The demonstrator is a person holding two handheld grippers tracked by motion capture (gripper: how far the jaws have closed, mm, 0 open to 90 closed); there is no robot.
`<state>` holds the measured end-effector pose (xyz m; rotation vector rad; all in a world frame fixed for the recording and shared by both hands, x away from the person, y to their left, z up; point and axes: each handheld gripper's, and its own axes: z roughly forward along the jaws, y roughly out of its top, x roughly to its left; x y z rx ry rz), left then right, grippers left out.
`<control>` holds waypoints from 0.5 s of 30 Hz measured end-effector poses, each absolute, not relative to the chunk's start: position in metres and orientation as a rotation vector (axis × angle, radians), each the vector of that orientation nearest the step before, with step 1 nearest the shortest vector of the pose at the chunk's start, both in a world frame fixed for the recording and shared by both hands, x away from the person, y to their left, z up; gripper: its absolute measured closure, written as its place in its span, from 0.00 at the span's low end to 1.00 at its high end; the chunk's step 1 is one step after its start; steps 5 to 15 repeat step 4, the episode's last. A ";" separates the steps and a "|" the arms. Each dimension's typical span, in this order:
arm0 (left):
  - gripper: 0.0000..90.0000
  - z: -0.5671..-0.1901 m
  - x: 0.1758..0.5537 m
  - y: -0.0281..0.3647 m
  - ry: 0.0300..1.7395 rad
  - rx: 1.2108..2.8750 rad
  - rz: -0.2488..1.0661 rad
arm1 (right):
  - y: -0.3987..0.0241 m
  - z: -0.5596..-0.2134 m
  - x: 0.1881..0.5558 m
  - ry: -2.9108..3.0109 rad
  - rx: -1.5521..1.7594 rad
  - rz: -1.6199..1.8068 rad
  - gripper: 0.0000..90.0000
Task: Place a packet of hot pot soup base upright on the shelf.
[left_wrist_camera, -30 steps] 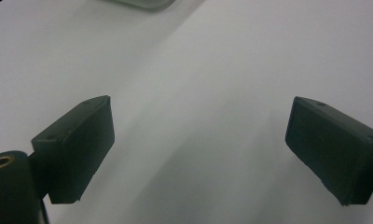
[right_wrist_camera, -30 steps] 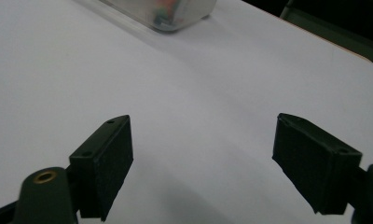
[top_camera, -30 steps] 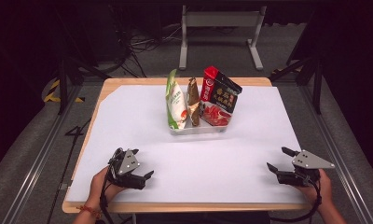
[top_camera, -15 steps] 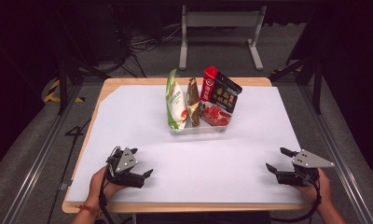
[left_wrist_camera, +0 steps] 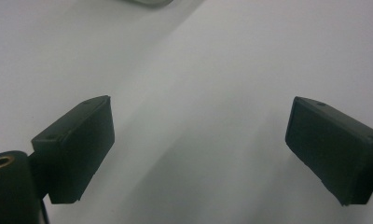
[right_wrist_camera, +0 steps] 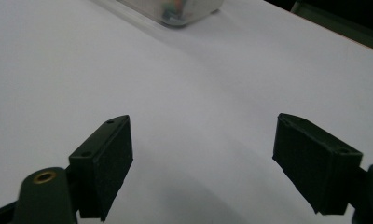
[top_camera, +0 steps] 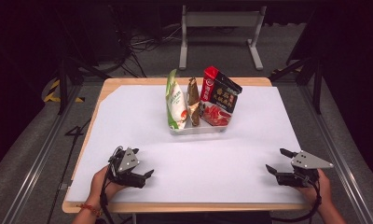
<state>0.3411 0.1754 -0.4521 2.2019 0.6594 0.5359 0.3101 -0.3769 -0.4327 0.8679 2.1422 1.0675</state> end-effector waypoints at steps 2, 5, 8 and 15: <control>0.10 -0.452 0.342 0.175 0.660 2.194 0.535 | -0.376 -0.433 0.310 2.144 0.863 1.062 0.22; 0.10 -0.452 0.343 0.175 0.660 2.195 0.532 | -0.376 -0.433 0.310 2.145 0.860 1.059 0.22; 0.10 -0.452 0.343 0.175 0.660 2.195 0.532 | -0.376 -0.433 0.310 2.145 0.860 1.059 0.22; 0.10 -0.452 0.343 0.175 0.660 2.195 0.532 | -0.376 -0.433 0.310 2.145 0.860 1.059 0.22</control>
